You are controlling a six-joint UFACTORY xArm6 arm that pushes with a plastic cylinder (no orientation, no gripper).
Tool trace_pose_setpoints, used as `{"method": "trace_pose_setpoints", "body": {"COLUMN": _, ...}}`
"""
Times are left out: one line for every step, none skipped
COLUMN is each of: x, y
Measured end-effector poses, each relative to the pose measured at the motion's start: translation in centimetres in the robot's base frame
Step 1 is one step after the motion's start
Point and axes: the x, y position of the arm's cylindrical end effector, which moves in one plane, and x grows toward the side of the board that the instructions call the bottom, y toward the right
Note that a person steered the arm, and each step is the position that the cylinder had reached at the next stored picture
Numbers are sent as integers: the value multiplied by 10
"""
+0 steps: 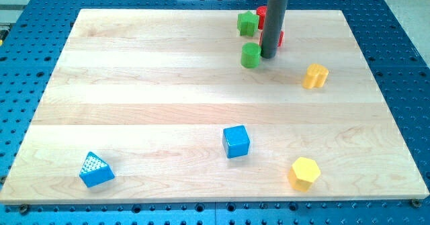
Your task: Move the green circle close to the heart
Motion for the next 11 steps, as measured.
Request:
{"method": "trace_pose_setpoints", "body": {"x": 0, "y": -74}}
{"method": "trace_pose_setpoints", "body": {"x": 1, "y": -119}}
{"method": "trace_pose_setpoints", "body": {"x": 2, "y": -180}}
{"method": "trace_pose_setpoints", "body": {"x": 18, "y": -213}}
{"method": "trace_pose_setpoints", "body": {"x": 38, "y": -143}}
{"method": "trace_pose_setpoints", "body": {"x": 38, "y": -49}}
{"method": "trace_pose_setpoints", "body": {"x": 51, "y": -37}}
{"method": "trace_pose_setpoints", "body": {"x": 52, "y": 23}}
{"method": "trace_pose_setpoints", "body": {"x": 53, "y": 0}}
{"method": "trace_pose_setpoints", "body": {"x": 50, "y": -37}}
{"method": "trace_pose_setpoints", "body": {"x": 38, "y": -83}}
